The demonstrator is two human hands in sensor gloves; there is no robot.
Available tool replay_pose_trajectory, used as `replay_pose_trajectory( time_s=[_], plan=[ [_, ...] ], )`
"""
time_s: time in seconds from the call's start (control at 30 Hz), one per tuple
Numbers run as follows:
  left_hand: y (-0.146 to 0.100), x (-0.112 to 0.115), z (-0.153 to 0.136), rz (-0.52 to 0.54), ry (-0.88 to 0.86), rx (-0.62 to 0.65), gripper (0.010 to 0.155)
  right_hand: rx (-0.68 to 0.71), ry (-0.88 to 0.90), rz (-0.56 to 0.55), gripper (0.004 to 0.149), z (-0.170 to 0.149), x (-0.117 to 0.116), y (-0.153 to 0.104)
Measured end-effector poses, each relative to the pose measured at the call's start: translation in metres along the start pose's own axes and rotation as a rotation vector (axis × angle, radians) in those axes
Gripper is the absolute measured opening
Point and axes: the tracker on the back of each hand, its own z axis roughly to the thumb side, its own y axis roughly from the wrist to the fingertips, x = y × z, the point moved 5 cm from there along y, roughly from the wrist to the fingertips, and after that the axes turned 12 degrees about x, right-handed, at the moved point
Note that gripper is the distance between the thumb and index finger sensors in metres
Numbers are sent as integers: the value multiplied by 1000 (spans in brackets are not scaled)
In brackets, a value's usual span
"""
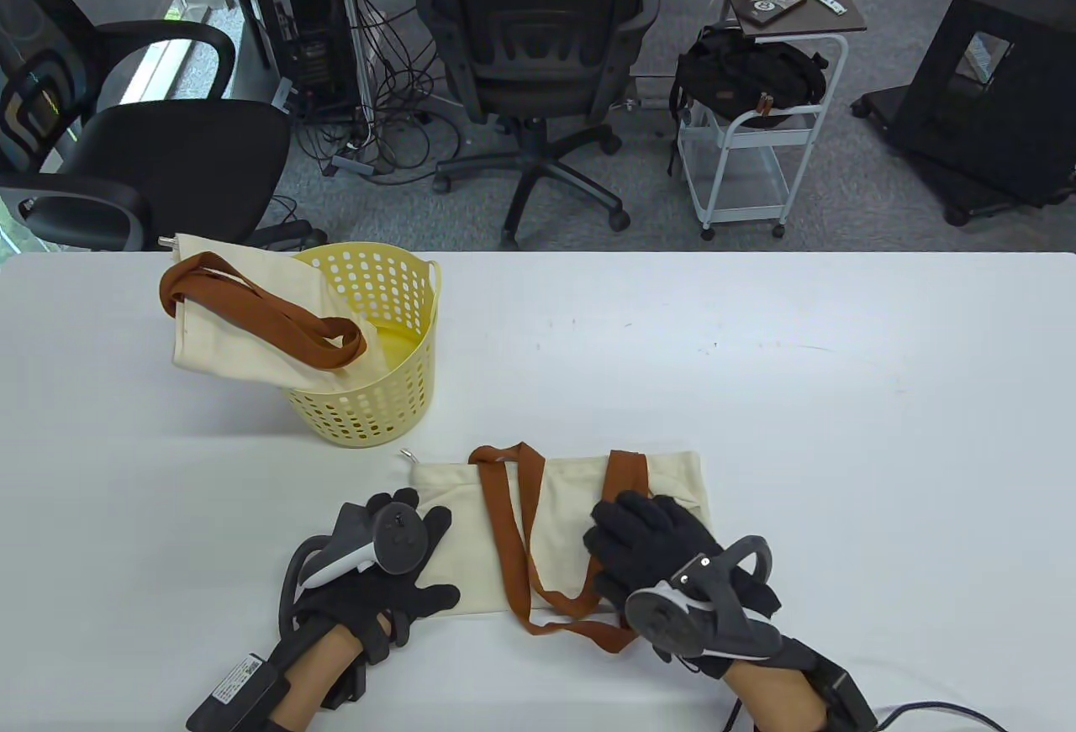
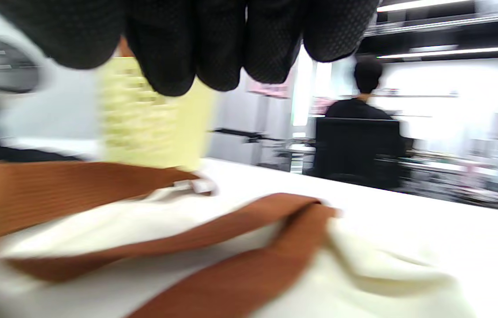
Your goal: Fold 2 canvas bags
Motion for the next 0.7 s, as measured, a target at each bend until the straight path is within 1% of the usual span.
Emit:
replay_pose_trajectory(
  time_s=[0.03, 0.1, 0.13, 0.17, 0.23, 0.27, 0.33, 0.37, 0.4, 0.47, 0.53, 0.57, 0.6, 0.63, 0.67, 0.7],
  plan=[
    [0, 0, 0, 0, 0, 0, 91, -72, -1, 35, 52, -15, -6, 0],
    [0, 0, 0, 0, 1, 0, 91, -220, 7, 162, 57, -47, -27, -5],
    [0, 0, 0, 0, 1, 0, 91, -254, 22, 197, 59, -55, -34, -6],
    [0, 0, 0, 0, 1, -1, 91, -308, 57, 278, 62, -71, -48, -11],
    [0, 0, 0, 0, 0, 0, 91, -348, 122, 336, 67, -86, -66, -16],
    [0, 0, 0, 0, -1, 0, 91, -378, 158, 401, 71, -93, -78, -20],
    [0, 0, 0, 2, -1, 2, 91, -397, 208, 480, 74, -101, -96, -25],
    [-1, 0, 0, 2, -6, 5, 91, -406, 218, 499, 75, -102, -102, -27],
    [-1, -1, -1, 9, -35, 15, 91, -410, 234, 534, 76, -104, -110, -28],
    [-5, -7, -2, 66, -84, 28, 89, -414, 246, 589, 77, -104, -116, -29],
    [-11, -15, -7, 136, -164, 17, 90, -412, 230, 575, 77, -101, -115, -29],
    [-16, -20, -13, 198, -208, -5, 91, -413, 222, 590, 77, -99, -115, -29],
    [-19, -22, -18, 228, -221, -35, 91, -412, 218, 598, 76, -99, -115, -29],
    [-22, -23, -25, 244, -226, -99, 92, -411, 218, 604, 76, -97, -114, -28],
    [-22, -22, -30, 237, -234, -131, 93, -414, 219, 607, 76, -97, -114, -28],
    [-19, -16, -36, 191, -254, -168, 95, -416, 222, 609, 75, -95, -114, -28]
  ],
)
